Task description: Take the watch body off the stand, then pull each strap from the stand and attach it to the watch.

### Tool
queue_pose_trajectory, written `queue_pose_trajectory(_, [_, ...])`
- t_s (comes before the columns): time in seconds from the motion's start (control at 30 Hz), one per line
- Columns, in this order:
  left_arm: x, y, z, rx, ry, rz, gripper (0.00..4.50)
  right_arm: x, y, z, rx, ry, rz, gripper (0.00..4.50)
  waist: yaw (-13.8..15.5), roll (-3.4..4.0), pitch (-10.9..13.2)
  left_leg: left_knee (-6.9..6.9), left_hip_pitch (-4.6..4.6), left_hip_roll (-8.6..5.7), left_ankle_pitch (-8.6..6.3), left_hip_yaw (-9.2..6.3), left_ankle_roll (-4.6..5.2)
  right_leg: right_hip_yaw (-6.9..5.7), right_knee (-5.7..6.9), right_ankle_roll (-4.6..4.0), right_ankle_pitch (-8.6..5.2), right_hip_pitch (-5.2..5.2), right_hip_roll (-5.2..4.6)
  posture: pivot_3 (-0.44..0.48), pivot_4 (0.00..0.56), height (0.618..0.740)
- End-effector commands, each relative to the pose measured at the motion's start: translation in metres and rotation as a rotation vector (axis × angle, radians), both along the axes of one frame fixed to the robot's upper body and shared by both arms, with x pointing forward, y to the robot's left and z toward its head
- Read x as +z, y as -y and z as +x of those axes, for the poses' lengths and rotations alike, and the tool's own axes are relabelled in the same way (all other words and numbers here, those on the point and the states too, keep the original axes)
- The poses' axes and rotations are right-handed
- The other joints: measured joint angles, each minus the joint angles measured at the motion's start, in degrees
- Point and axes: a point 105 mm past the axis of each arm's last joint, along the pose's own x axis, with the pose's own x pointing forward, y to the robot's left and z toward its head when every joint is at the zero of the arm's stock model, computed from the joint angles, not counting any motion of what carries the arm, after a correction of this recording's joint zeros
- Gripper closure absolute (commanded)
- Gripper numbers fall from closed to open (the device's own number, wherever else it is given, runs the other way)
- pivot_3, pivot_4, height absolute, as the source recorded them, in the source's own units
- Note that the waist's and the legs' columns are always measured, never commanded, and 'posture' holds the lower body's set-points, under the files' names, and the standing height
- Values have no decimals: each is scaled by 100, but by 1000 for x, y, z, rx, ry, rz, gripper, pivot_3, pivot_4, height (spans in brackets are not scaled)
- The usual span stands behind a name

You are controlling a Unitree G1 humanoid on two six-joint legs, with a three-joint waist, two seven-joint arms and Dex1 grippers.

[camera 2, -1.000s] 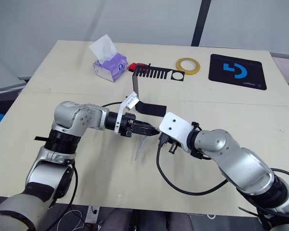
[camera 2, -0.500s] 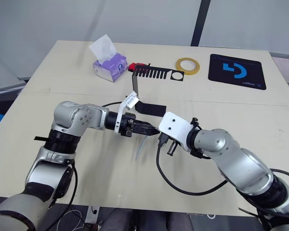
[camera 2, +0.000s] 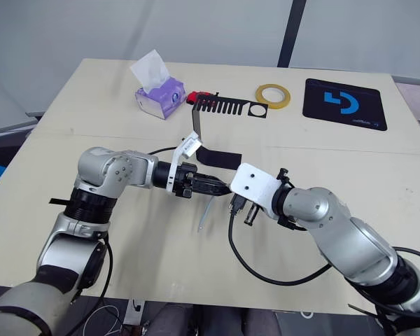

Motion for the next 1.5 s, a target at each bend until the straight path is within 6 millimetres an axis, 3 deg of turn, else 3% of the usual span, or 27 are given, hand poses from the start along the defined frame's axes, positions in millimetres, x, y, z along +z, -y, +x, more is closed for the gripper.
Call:
queue_pose_trajectory(0.03, [9, 1, 1, -8, 22, -24, 2830, 13, -2, -4, 23, 69, -1, 4425, 0, 0, 0, 0, 0, 0, 0, 0, 0, 0, 0, 0, 0, 0, 0, 0, 150, 738])
queue_pose_trajectory(1.5, [5, 0, 6, 7, 18, -18, 2830, 21, -3, -6, 28, 90, 0, 4425, 0, 0, 0, 0, 0, 0, 0, 0, 0, 0, -1, 0, 0, 0, 0, 0, 150, 738])
